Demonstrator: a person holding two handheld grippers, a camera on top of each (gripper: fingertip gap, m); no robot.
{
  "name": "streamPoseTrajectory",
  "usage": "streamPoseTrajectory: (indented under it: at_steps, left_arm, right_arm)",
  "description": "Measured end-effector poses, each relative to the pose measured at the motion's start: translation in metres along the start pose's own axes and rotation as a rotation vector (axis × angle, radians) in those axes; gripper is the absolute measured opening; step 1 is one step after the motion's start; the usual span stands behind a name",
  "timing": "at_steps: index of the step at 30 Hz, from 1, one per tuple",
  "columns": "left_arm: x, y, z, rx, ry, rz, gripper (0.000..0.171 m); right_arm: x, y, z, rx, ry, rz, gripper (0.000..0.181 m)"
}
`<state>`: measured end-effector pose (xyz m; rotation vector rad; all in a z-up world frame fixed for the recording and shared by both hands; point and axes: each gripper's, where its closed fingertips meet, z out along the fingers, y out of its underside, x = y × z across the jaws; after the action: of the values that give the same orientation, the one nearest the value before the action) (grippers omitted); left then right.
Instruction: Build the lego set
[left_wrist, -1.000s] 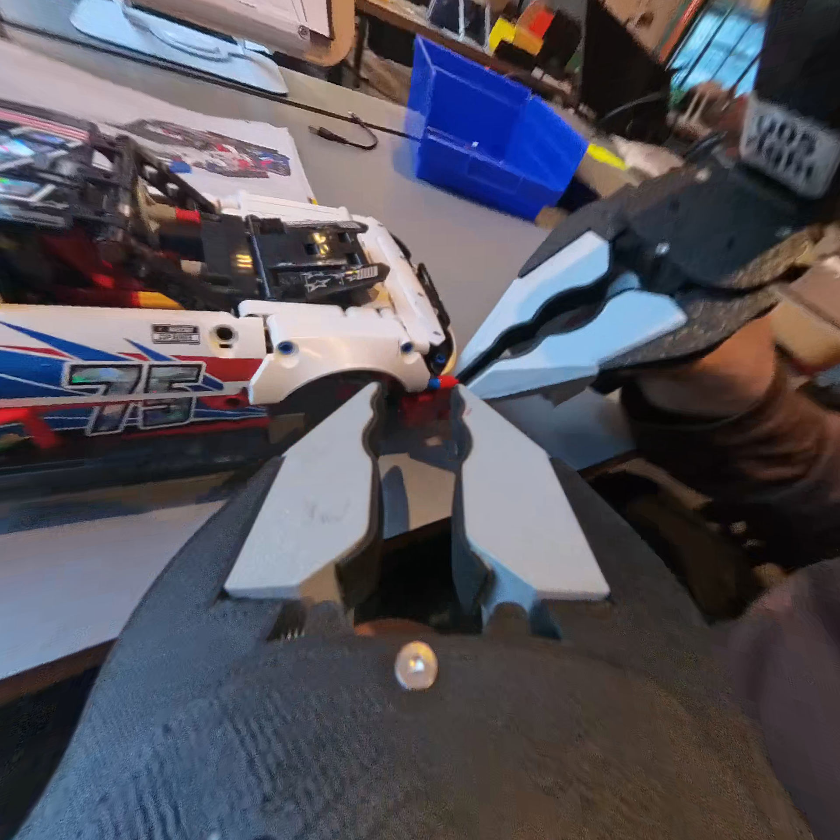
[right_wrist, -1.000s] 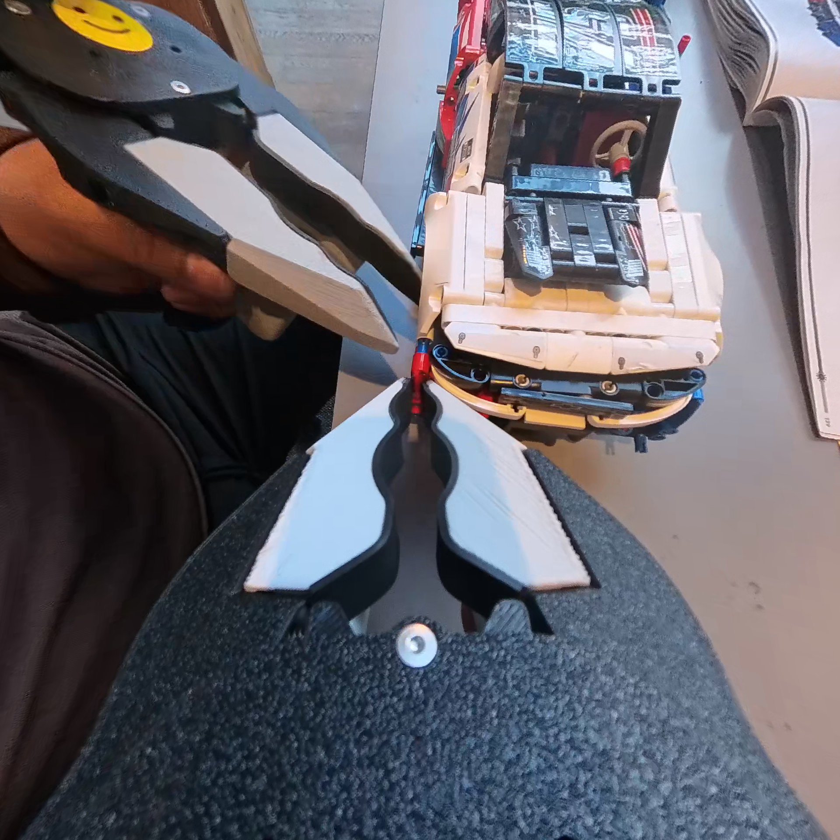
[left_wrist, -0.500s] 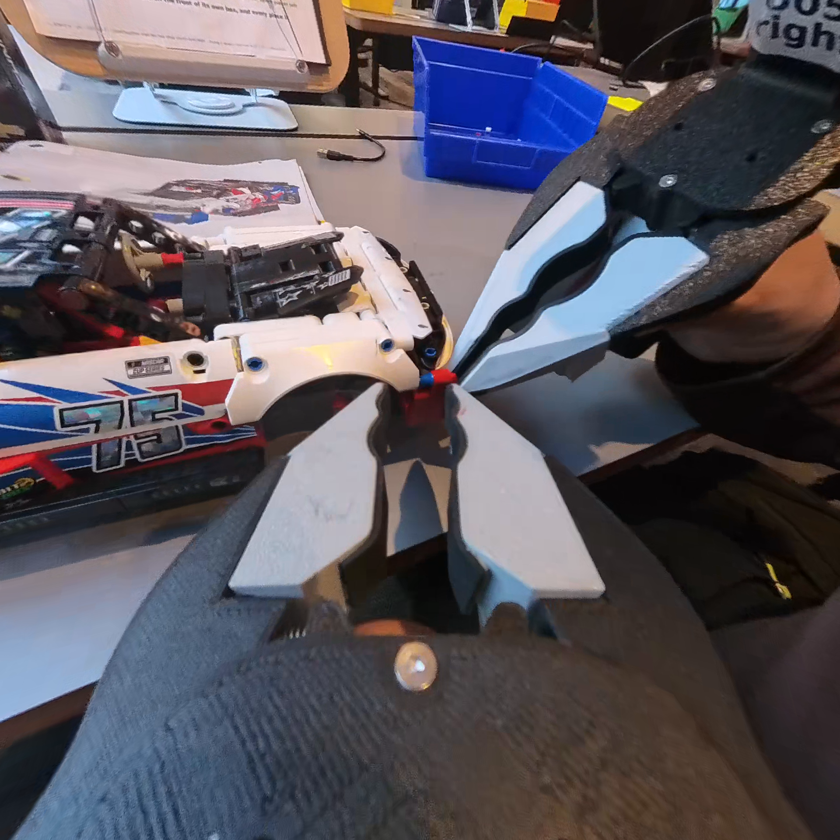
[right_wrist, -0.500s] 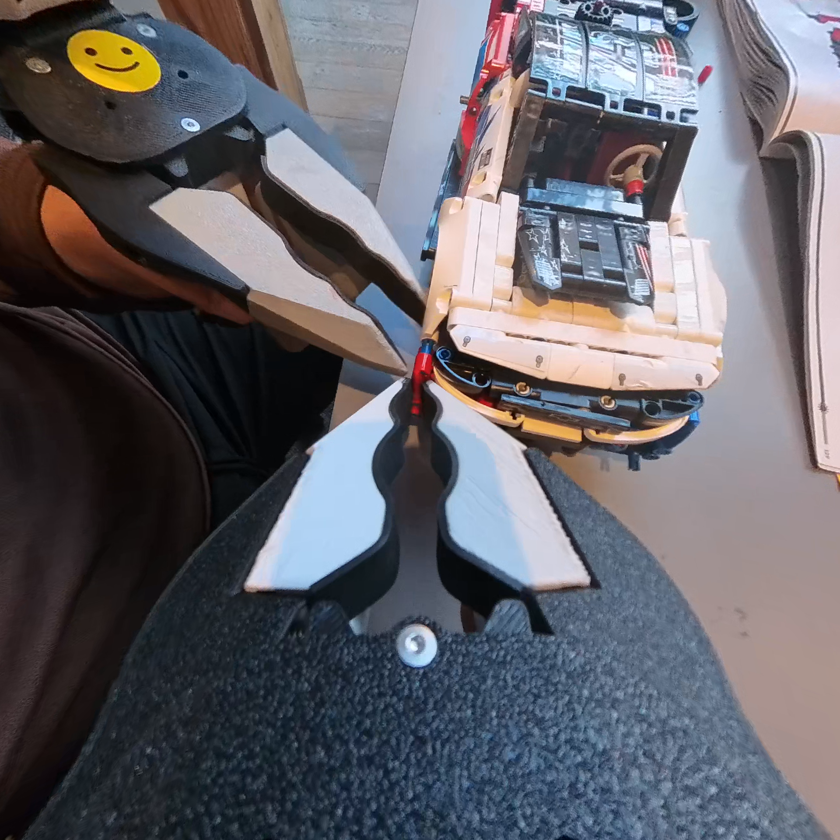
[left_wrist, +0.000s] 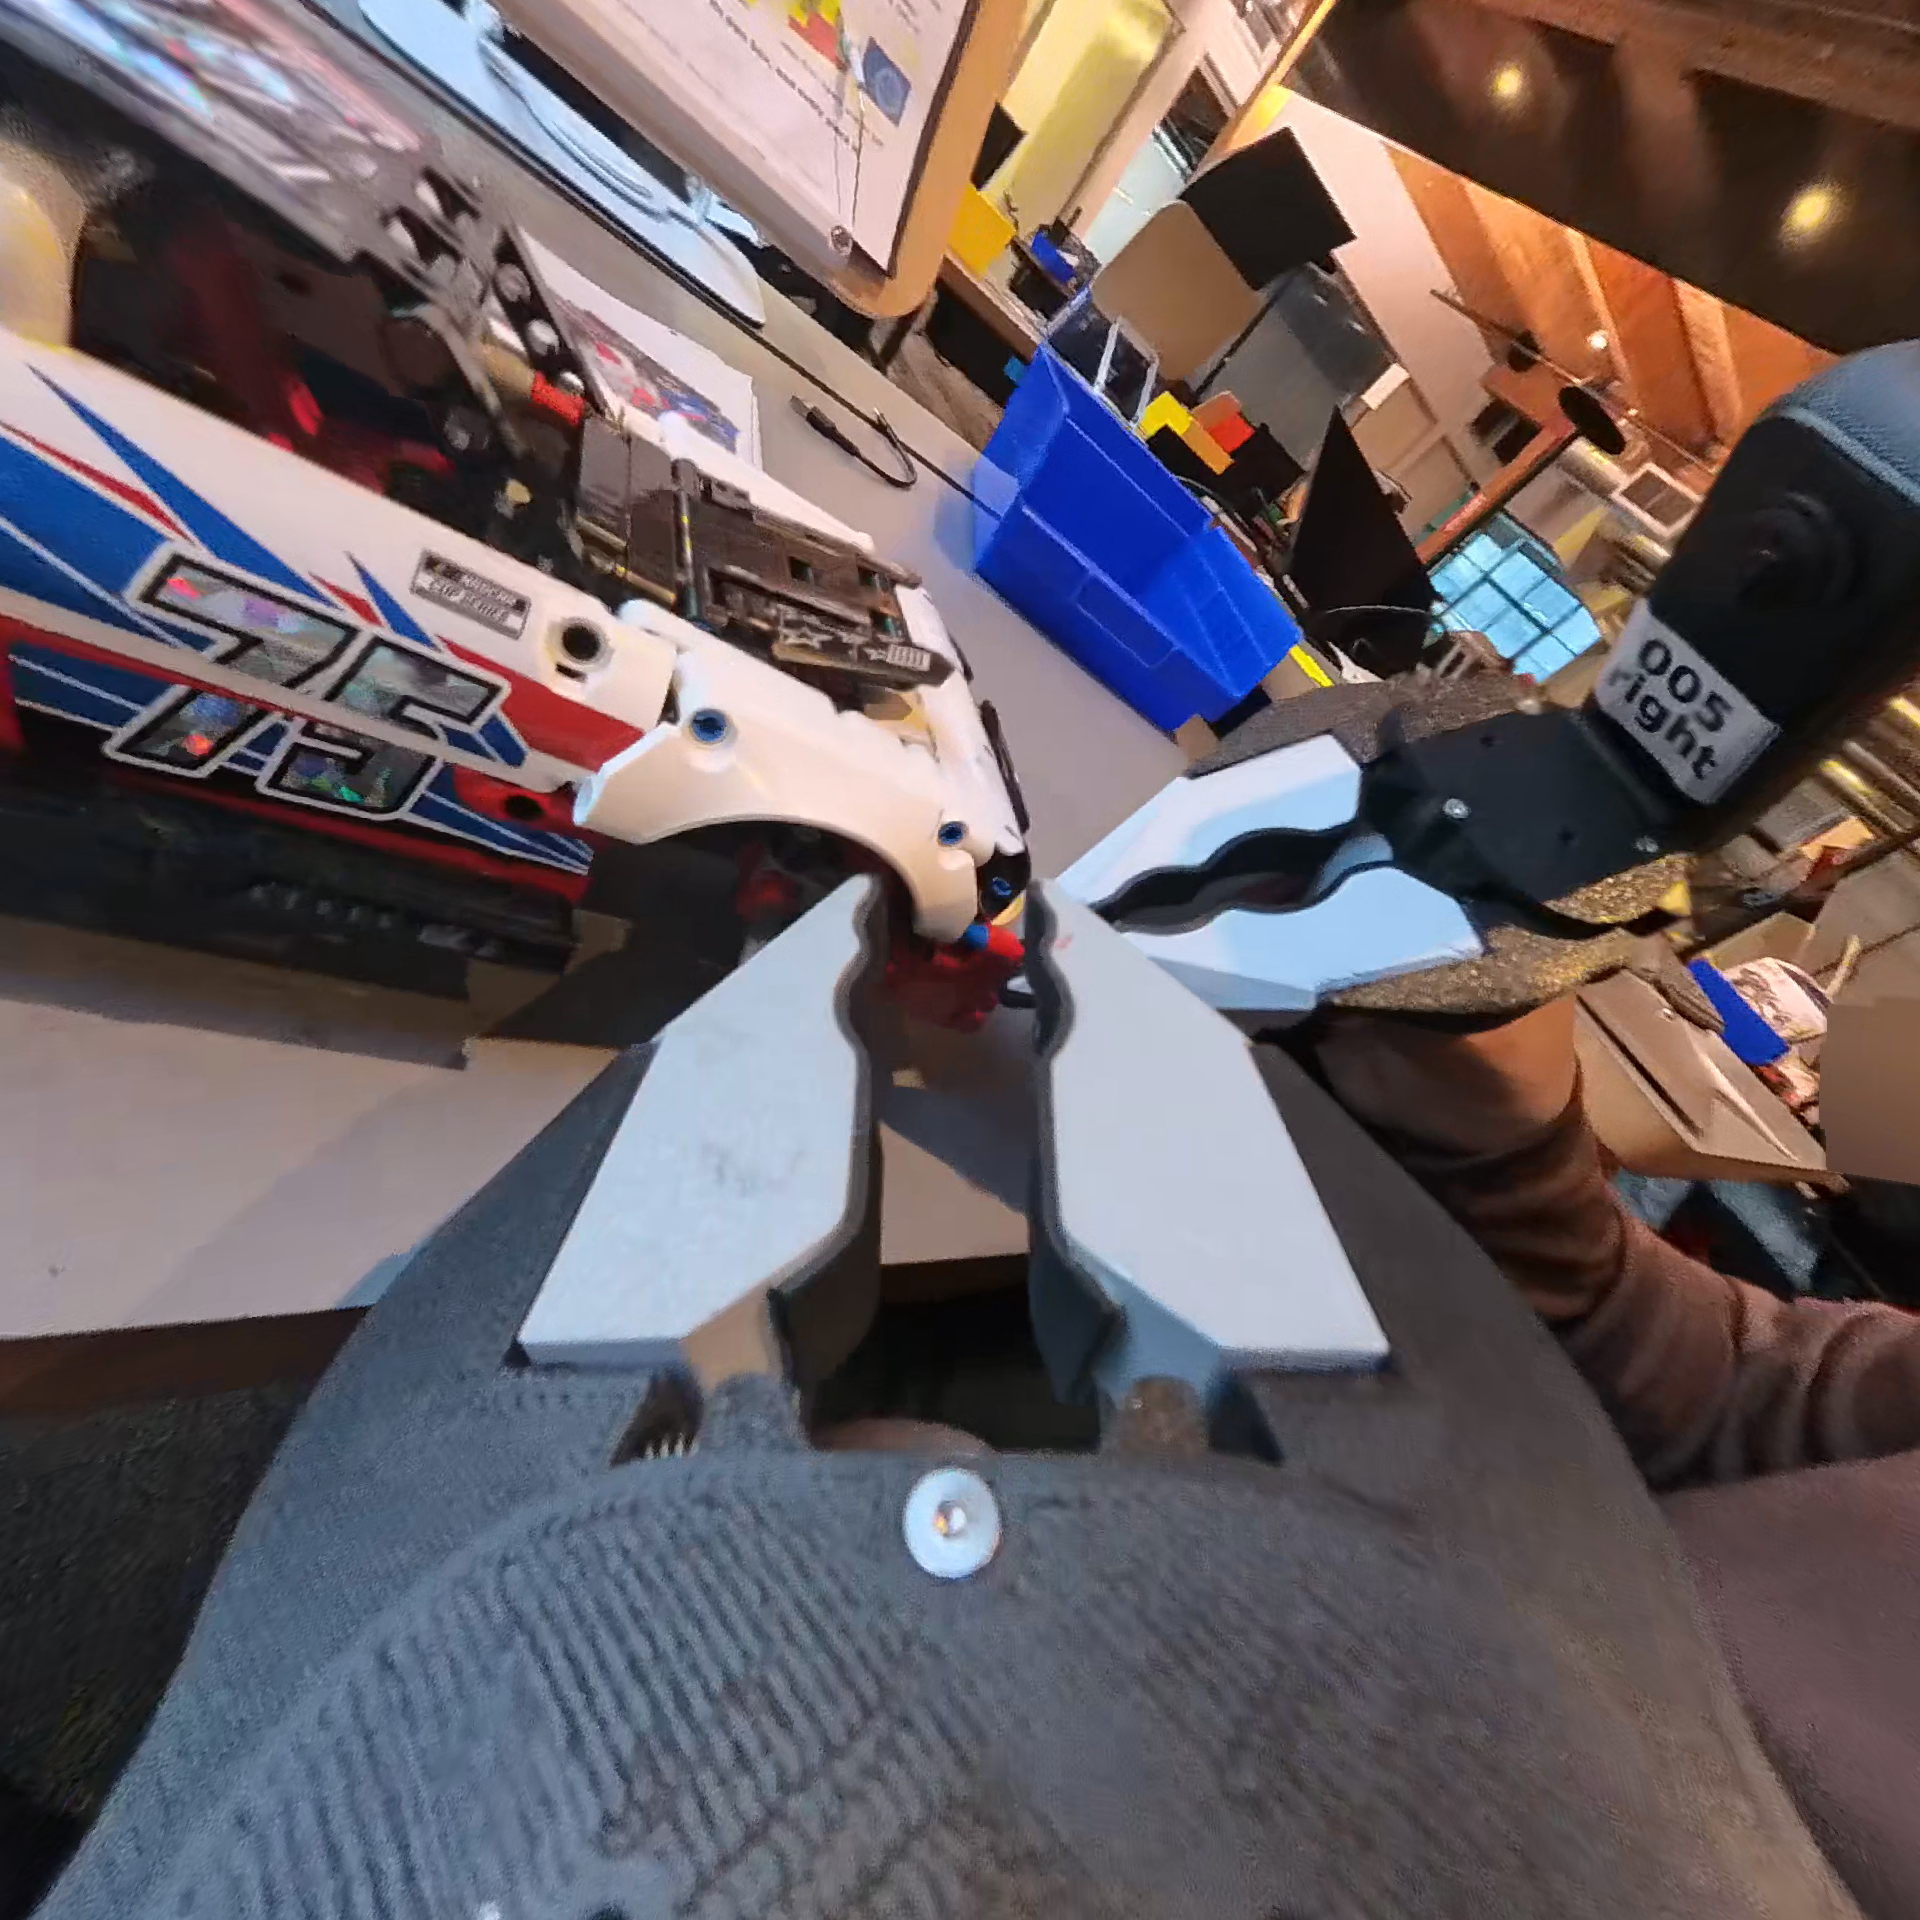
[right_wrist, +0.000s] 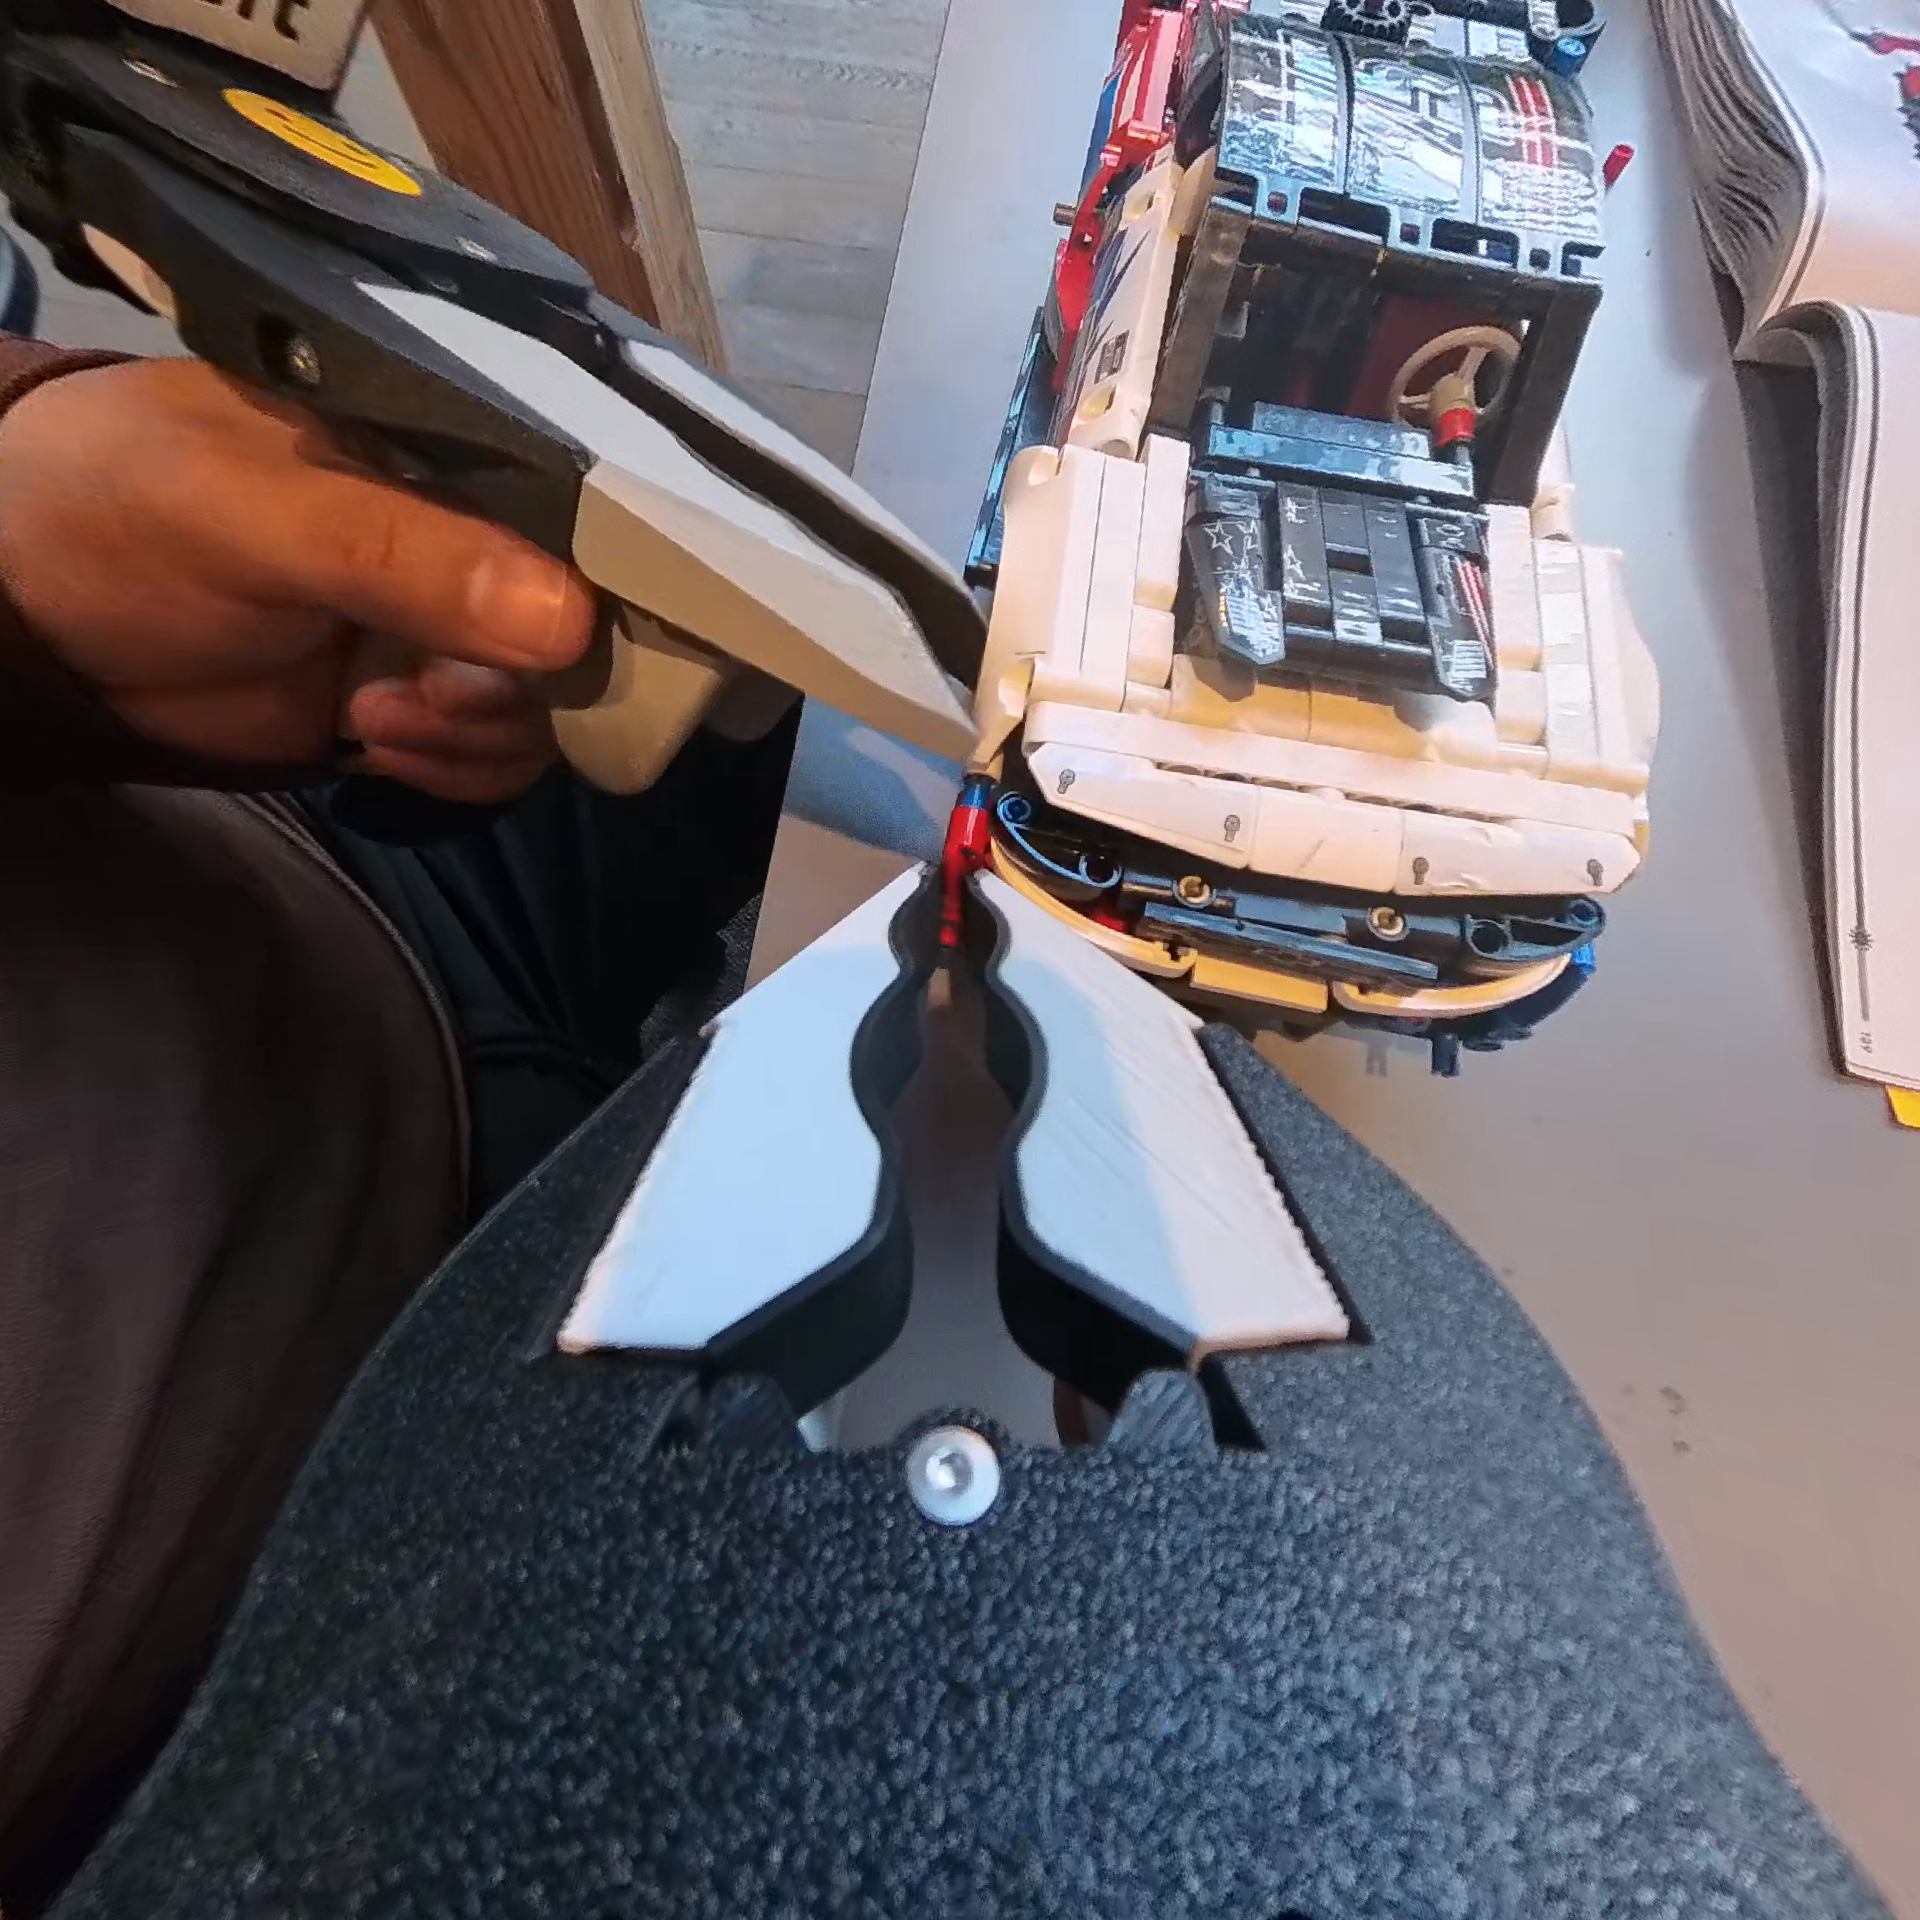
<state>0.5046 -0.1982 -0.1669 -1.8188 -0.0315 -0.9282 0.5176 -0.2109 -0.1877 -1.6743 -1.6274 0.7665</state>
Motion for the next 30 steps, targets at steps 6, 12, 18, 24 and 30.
streamPoseTrajectory:
  at_steps: [6,12,18,24,30]
  left_arm:
    - [-0.0036,-0.0026,0.0053,-0.016,-0.041,0.0,0.012]
    - [-0.0037,-0.0019,0.0062,-0.008,-0.055,-0.037,0.012]
    - [-0.0044,0.0022,0.0057,0.002,-0.059,-0.039,0.01]
    - [-0.0043,0.0022,0.0056,0.026,-0.047,-0.027,0.01]
    - [-0.0043,0.0022,0.0063,0.059,-0.03,-0.063,0.01]
  right_arm:
    - [0.0016,-0.0013,-0.001,0.011,0.007,0.0,0.002]
    - [0.0014,-0.0014,-0.0007,0.004,0.01,-0.012,0.002]
    - [0.0004,0.0004,0.0008,-0.032,0.0,-0.015,0.001]
    - [0.0009,0.0002,0.0008,-0.066,-0.03,-0.022,0.0]
    - [0.0016,0.0005,0.0017,-0.078,-0.023,-0.045,0.0]
